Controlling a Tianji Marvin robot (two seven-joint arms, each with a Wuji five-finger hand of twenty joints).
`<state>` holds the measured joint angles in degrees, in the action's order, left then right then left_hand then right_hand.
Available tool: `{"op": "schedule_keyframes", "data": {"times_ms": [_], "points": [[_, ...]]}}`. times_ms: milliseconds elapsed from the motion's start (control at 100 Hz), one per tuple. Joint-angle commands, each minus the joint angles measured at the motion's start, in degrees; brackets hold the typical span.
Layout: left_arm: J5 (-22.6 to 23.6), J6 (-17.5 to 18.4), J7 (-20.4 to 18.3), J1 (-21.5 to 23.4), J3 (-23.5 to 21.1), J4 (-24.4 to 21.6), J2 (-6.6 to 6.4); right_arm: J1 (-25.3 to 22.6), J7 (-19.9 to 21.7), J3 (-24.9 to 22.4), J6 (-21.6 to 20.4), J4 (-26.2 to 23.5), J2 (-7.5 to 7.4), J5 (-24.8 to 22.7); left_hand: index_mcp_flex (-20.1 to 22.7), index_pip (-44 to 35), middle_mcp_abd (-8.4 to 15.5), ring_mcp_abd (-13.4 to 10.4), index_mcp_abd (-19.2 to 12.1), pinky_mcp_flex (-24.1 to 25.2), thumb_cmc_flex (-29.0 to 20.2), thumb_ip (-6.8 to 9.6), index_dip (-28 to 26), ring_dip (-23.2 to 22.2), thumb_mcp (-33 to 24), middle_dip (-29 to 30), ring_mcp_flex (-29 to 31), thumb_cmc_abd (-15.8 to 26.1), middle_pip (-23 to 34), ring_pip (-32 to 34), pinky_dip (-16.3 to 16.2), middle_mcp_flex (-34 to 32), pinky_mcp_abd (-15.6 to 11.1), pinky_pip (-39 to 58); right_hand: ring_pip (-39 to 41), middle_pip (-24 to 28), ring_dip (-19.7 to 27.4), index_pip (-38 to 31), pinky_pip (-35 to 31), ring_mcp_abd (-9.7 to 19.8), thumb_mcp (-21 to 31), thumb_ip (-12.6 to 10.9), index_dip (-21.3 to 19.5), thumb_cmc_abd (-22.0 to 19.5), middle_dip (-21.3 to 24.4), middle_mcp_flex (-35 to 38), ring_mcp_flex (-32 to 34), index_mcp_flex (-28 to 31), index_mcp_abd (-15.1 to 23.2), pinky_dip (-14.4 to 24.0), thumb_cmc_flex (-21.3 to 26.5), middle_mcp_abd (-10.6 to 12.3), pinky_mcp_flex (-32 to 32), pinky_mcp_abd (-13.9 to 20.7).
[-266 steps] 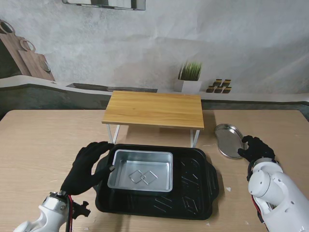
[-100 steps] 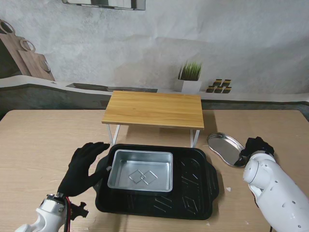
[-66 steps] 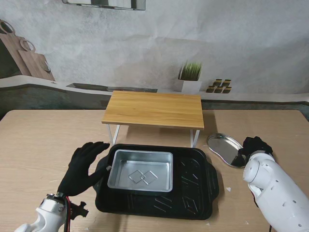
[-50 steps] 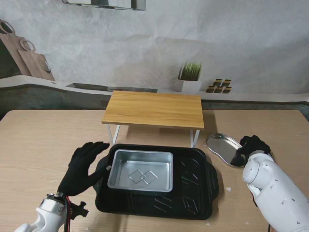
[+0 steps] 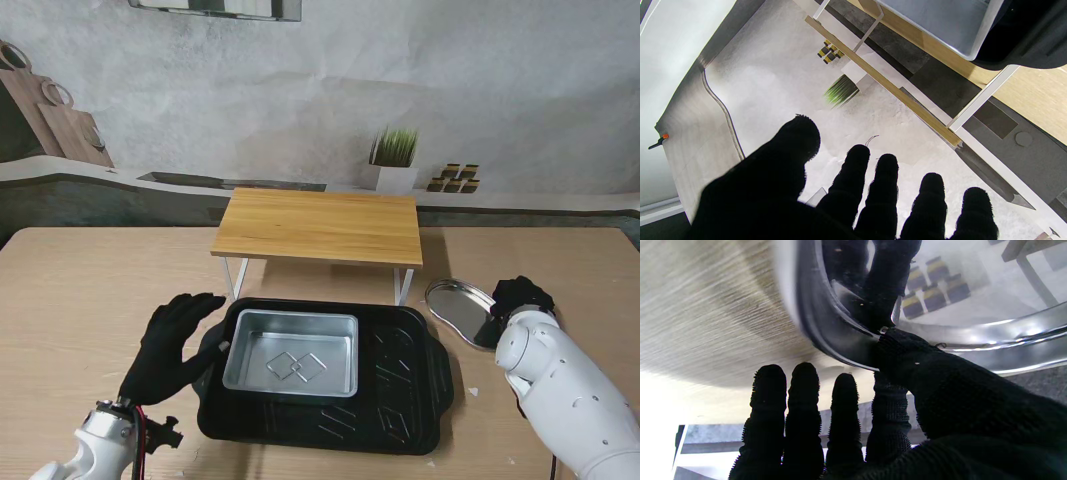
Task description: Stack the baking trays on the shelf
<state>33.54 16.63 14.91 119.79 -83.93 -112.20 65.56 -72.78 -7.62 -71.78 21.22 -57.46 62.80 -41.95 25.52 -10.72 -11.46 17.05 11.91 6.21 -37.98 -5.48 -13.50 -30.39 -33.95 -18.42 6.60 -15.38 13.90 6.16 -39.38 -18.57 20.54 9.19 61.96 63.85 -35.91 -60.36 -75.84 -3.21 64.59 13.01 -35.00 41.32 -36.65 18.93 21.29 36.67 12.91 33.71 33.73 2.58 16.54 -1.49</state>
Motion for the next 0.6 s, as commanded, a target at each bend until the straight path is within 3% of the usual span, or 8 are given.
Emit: {"op": "schedule_keyframes", "data": {"times_ms": [0, 160, 320, 410, 510, 590], "points": [[-0.06, 0.05, -0.53, 0.06, -0.02, -0.05, 0.26, -0.74, 1.07, -0.28, -0.31, -0.5, 0.36, -0.3, 0.84, 0.31, -1.1, -0.59, 0.2, 0.85, -0.36, 1.04, -0.49, -0.36, -0.13, -0.47, -0.6, 1.15, -0.56, -1.14, -0.66, -0.16, -0.02, -0.38, 0.66, 0.95, 0.12, -3.85, -1.5, -0.53, 1.83, 2.04, -1.38, 0.57, -0.53, 0.83, 1.38, 3.86, 4.95, 1.09, 3.46, 0.71, 0.46, 0.04], [-0.2, 0.39, -0.53, 0.07, -0.18, 0.04, 0.27, -2.62, 1.45, -2.24, -1.29, -2.77, 0.09, -1.3, 0.94, 0.32, -1.12, -0.55, 0.33, 0.85, -0.37, 1.02, -0.55, -0.36, -0.13, -0.48, -0.55, 1.19, -0.57, -1.14, -0.66, -0.32, 0.01, -0.4, 0.9, -2.39, 0.0, -2.71, -1.51, -0.2, 0.72, 1.42, -2.72, -0.6, 1.3, 5.79, 2.09, 5.22, 6.43, 0.93, 3.66, 3.08, 0.43, -0.04], [-0.41, 0.76, -0.67, 0.08, -0.32, 0.11, 0.27, -4.89, 3.09, -4.79, -2.36, -5.8, -0.21, -1.77, 1.02, 0.33, -1.16, -0.49, 0.47, 0.84, -0.38, 1.01, -0.6, -0.36, -0.13, -0.5, -0.46, 1.19, -0.53, -1.13, -0.67, -0.62, -0.03, -0.41, -5.59, -14.55, 3.74, -1.64, 0.2, -2.29, -0.19, 0.76, -6.62, -2.02, 13.33, 24.84, 12.21, 4.76, 7.51, -0.58, 5.3, 1.41, 4.36, -4.38], [-0.56, 0.89, -0.8, 0.08, -0.37, 0.12, 0.26, -5.8, 3.42, -5.81, -2.82, -6.8, -0.23, -1.64, 1.1, 0.34, -1.43, -0.45, 0.56, 0.84, -0.39, 1.01, -0.63, -0.36, -0.14, -0.5, -0.39, 1.2, -0.53, -1.11, -0.69, -0.85, 0.02, -0.39, -8.09, -18.81, 5.6, -0.94, 0.42, -2.66, -0.21, 0.49, -9.29, -2.5, 15.09, 32.71, 18.19, 4.89, 9.14, -1.49, 6.22, 1.31, 7.67, -5.93], [-0.7, 1.03, -0.92, 0.07, -0.4, 0.14, 0.25, -6.55, 3.76, -6.66, -3.11, -7.7, -0.21, -1.32, 1.11, 0.41, -1.41, -0.39, 0.53, 0.85, -0.33, 1.0, -0.63, -0.36, -0.14, -0.51, -0.32, 1.22, -0.54, -1.1, -0.72, -1.08, 0.0, -0.38, -6.6, -17.09, 5.78, -0.77, -1.58, -2.33, 0.36, 0.39, -11.36, -2.78, 14.56, 39.19, 24.88, 5.55, 9.72, -1.48, 7.68, 0.73, 12.28, -6.97], [-0.82, 1.08, -1.03, 0.05, -0.42, 0.14, 0.24, -7.1, 4.41, -7.33, -3.25, -8.58, -0.19, -0.68, 1.21, 0.41, -1.42, -0.42, 0.65, 0.83, -0.32, 1.0, -0.65, -0.38, -0.15, -0.52, -0.2, 1.21, -0.52, -1.06, -0.78, -1.38, -0.04, -0.33, -2.0, -11.39, 6.42, -0.07, -4.62, -3.16, 0.54, 0.63, -14.17, -3.71, 12.68, 40.49, 28.75, 6.21, 9.05, -1.61, 9.75, 0.2, 15.53, -7.37]]}}
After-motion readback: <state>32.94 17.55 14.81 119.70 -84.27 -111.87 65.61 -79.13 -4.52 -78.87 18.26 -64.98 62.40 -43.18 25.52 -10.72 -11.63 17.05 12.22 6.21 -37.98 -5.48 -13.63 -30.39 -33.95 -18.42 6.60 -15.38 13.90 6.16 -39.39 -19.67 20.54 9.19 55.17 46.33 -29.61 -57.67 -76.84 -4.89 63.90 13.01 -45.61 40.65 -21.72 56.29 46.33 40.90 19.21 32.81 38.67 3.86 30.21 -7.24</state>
